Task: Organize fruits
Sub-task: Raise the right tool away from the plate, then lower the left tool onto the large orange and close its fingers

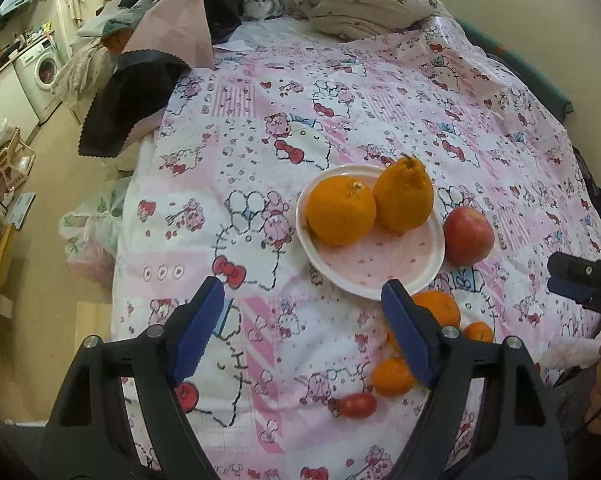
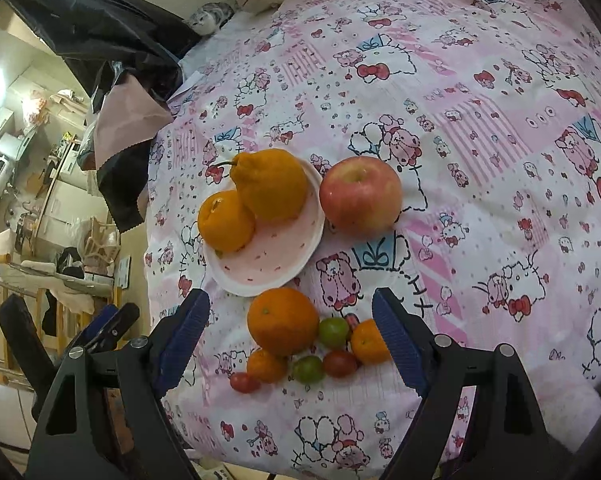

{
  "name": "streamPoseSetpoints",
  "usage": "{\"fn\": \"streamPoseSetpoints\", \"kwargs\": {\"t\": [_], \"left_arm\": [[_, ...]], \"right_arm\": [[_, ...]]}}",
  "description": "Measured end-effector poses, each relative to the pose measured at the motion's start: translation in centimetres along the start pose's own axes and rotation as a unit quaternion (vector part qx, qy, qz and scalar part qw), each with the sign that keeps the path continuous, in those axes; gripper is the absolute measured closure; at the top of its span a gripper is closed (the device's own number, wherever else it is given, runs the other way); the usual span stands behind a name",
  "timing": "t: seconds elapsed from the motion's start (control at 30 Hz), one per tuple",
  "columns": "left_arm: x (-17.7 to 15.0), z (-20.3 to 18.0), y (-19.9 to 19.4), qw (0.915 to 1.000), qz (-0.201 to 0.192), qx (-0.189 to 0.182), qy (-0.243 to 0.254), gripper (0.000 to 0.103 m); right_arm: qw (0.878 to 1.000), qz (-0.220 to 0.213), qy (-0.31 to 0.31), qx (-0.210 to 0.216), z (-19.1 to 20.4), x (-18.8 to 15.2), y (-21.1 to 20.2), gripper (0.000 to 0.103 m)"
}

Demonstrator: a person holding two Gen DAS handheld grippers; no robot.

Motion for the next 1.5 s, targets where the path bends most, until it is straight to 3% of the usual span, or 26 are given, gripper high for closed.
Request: {"fn": "streamPoseSetpoints", "kwargs": {"t": [0.3,0.6,0.77,1.0,1.27,1.5], "left_arm": [[-1.9,0.1,-0.3,0.9989,0.025,0.002,-0.04,0.025],[-2.3,-4.6,2.6,0.9917,0.094,-0.039,-0.079,0.025],[-1.7,-8.6,5.2,0.9876,0.133,-0.055,-0.064,0.025],[-2.0,-12.9,10.2,0.9807,0.184,-0.065,-0.005,0.025],[-2.0,-14.0,12.1,0.977,0.195,-0.085,0.003,0.025],[-2.0,-14.1,12.1,0.9782,0.181,-0.101,0.009,0.037]], "right_arm": [[1.0,-0.006,0.017,-0.007,-2.2,-0.7,-1.3,0.017],[0.997,-0.003,0.082,0.009,-5.0,-0.1,-2.6,0.017],[0.992,0.009,0.122,0.027,-6.2,0.4,-2.4,0.017],[0.991,0.02,0.132,0.027,-6.7,1.0,-1.6,0.017],[0.992,0.03,0.117,0.021,-6.0,0.9,-0.8,0.017],[0.992,0.027,0.121,0.02,-6.1,1.3,-0.7,0.017]]}}
Point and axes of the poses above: each gripper's, at about its wrist camera, not at the fingertips, and y roughly the way its jaws point, z to its left, x to its top, the point moved 6 cm from there along y, roughly the way its jaws point, and after that the axes turned 14 degrees about y, right-handed, at the moved point
